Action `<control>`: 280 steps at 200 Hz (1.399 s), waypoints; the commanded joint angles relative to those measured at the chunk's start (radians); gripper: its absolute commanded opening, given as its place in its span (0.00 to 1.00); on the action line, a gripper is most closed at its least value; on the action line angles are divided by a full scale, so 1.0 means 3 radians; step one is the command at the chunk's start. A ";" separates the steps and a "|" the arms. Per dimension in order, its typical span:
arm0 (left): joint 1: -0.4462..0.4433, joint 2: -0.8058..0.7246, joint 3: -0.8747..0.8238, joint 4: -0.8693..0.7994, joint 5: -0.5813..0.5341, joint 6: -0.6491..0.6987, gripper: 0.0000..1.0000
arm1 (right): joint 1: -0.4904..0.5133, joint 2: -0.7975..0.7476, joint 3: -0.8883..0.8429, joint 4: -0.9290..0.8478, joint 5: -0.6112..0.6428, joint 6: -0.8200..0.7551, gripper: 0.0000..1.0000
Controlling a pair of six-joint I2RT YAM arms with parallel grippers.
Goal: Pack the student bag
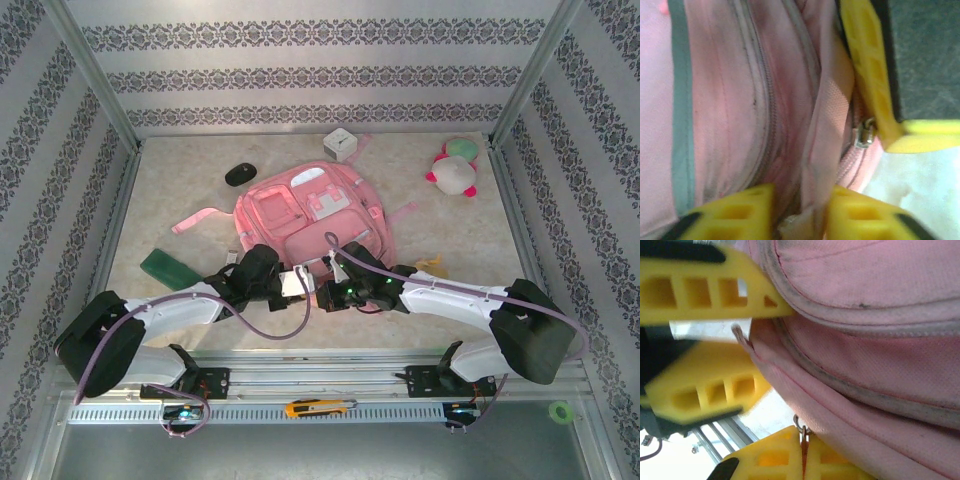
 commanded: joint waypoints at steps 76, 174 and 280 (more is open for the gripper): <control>0.0044 -0.0306 0.0264 -0.0755 -0.0576 0.0063 0.00 | -0.0946 -0.0858 -0.0081 -0.1155 -0.0268 -0.0439 0.00; 0.0025 -0.0528 0.0448 -0.1035 -0.0085 -0.0028 0.54 | -0.0930 -0.0772 -0.0213 -0.0718 -0.0520 -0.0351 0.00; -0.0574 0.0657 0.0881 0.0134 -0.0179 -0.0009 0.59 | -0.0910 -0.0773 -0.0196 -0.0677 -0.0534 -0.0346 0.00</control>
